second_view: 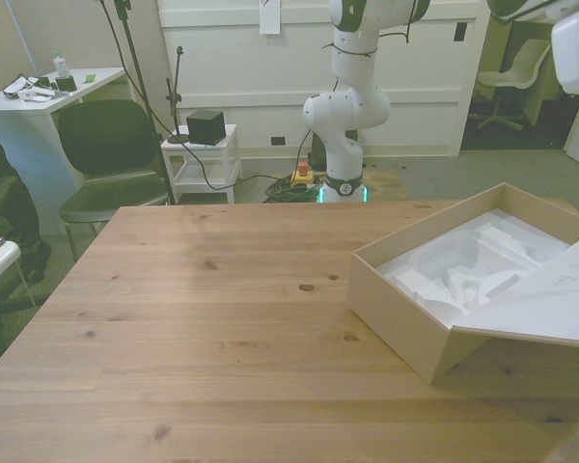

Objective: Close the box

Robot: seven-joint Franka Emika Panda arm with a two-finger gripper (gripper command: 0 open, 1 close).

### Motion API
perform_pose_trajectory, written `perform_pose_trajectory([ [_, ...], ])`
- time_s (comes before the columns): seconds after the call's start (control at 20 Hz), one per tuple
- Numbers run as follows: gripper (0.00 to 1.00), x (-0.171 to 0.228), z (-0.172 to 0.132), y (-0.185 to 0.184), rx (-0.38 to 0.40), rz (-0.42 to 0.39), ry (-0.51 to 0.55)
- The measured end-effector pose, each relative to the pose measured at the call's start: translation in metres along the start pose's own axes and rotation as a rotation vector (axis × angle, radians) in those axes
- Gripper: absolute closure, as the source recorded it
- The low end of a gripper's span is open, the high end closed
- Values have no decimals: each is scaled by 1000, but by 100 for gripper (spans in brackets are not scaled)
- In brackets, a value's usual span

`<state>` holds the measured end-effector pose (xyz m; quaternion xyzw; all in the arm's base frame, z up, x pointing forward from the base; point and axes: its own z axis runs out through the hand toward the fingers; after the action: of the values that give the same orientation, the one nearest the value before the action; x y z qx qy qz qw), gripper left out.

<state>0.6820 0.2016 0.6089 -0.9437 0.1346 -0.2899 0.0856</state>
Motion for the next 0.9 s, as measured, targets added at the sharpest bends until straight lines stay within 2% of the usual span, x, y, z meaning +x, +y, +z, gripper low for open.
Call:
perform_pose_trajectory([
  [0.3, 0, 8, 48, -16, -9, -39, -19],
  [0.4, 0, 8, 46, -26, 5, -52, -13],
  [0.65, 0, 15, 13, -46, 46, -72, 5],
  [0.75, 0, 18, 19, -43, 42, -67, 2],
  [0.9, 0, 24, 45, -34, 42, -60, -10],
])
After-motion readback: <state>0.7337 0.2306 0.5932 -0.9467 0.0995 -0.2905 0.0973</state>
